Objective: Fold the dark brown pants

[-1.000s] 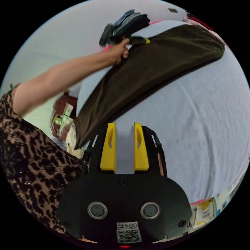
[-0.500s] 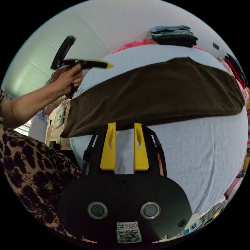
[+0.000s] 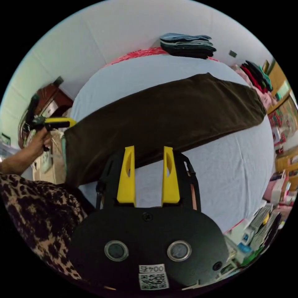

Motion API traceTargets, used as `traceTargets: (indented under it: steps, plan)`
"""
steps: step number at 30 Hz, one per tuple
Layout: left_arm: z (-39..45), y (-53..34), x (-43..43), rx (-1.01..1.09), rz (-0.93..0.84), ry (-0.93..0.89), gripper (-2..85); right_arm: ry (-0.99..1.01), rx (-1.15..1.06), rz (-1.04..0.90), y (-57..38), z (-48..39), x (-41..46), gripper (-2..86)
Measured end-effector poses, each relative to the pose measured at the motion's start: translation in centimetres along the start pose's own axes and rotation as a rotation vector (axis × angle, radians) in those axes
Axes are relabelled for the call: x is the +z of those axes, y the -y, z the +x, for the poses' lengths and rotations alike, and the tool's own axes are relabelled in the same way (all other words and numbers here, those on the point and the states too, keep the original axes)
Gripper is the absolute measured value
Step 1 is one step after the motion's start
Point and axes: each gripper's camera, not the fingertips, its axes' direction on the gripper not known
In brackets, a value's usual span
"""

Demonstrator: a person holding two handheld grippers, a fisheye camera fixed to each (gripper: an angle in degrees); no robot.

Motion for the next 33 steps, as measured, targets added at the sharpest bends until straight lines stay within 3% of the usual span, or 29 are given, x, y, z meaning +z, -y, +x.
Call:
traceTargets:
  steps: [8, 10, 16, 24, 33]
  plan:
    - [-7.6, -6.5, -1.2, 0.146, -0.003, -0.048, 1.7, 0.106, 0.120, -0.198, 0.5, -12.1, 0.4, 12.4]
    - [-8.5, -7.1, -1.0, 0.157, -0.002, -0.062, 1.7, 0.099, 0.104, -0.347, 1.1, -14.5, 2.2, 9.8]
    - [-10.5, -8.4, 0.0, 0.169, 0.001, -0.125, 1.8, -0.014, 0.086, -0.440, 3.1, -18.1, 1.2, 6.9]
    - [-12.0, -10.4, 0.4, 0.132, -0.010, -0.100, 1.9, -0.171, -0.084, -0.381, 2.7, -23.9, -0.5, 5.5]
    - [-12.7, -11.8, 0.4, 0.062, -0.045, -0.091, 2.1, 0.068, 0.068, -0.342, 2.0, -22.3, -2.2, 5.1]
